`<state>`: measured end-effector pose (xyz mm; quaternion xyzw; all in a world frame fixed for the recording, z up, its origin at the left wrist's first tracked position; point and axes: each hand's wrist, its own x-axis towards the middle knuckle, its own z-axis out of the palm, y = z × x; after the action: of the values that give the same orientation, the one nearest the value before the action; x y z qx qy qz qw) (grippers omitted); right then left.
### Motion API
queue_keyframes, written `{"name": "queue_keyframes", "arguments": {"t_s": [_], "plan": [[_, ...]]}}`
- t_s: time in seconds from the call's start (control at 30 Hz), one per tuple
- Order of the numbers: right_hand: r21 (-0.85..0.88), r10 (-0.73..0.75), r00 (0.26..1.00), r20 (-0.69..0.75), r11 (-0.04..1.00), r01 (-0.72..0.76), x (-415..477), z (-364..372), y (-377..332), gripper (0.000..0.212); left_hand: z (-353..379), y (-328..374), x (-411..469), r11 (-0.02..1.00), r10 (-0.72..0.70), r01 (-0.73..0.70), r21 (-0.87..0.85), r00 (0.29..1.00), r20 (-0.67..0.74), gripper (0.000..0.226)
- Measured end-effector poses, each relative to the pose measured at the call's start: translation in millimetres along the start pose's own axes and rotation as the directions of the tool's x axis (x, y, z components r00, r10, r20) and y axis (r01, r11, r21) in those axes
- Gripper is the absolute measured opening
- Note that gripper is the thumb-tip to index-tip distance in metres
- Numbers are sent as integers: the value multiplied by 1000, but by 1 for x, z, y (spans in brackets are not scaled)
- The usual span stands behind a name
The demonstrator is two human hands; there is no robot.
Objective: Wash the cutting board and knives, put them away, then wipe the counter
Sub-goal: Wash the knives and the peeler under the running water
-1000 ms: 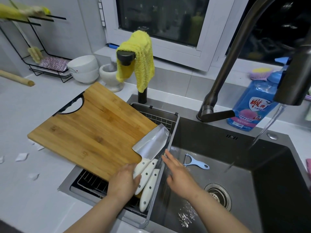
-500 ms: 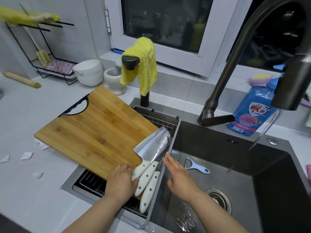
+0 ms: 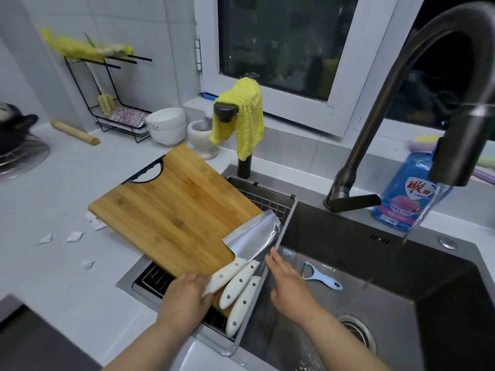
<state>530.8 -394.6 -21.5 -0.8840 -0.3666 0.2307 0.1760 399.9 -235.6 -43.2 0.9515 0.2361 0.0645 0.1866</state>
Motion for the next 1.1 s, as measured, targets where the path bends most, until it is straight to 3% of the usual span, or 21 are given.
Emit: {"name": "queue_keyframes", "arguments": {"t_s": [0.2,0.5,0.63,0.73,0.77,0.87,0.93,1.1], "plan": [[-1,-26,999,-25,1000,26,1,-3,3,67,-7,-6,-11,997,-55,51,-55,995,-79,28],[-57,-66,977,-203,997,55,18,-7,-16,45,-39,-34,3,986,-120,86,-143,963,-243,25],[57,23,949,-313,998,-5,32,2,-21,38,-37,-46,24,985,25,-61,-159,975,-222,23],[245,226,858,-460,962,-122,36,9,-8,32,-34,-37,41,963,205,-207,-171,978,-28,24],[302,298,826,-478,939,-164,36,13,2,32,-30,-32,49,954,271,-272,-129,962,-25,28],[345,482,810,-335,863,-370,32,27,34,41,-22,-4,66,922,360,-352,-164,933,20,56],[284,538,823,-179,830,-481,30,36,55,44,-10,18,77,899,409,-396,-185,912,35,49],[231,616,787,-3,766,-599,43,48,89,43,21,63,96,849,527,-521,-87,822,218,90]]}}
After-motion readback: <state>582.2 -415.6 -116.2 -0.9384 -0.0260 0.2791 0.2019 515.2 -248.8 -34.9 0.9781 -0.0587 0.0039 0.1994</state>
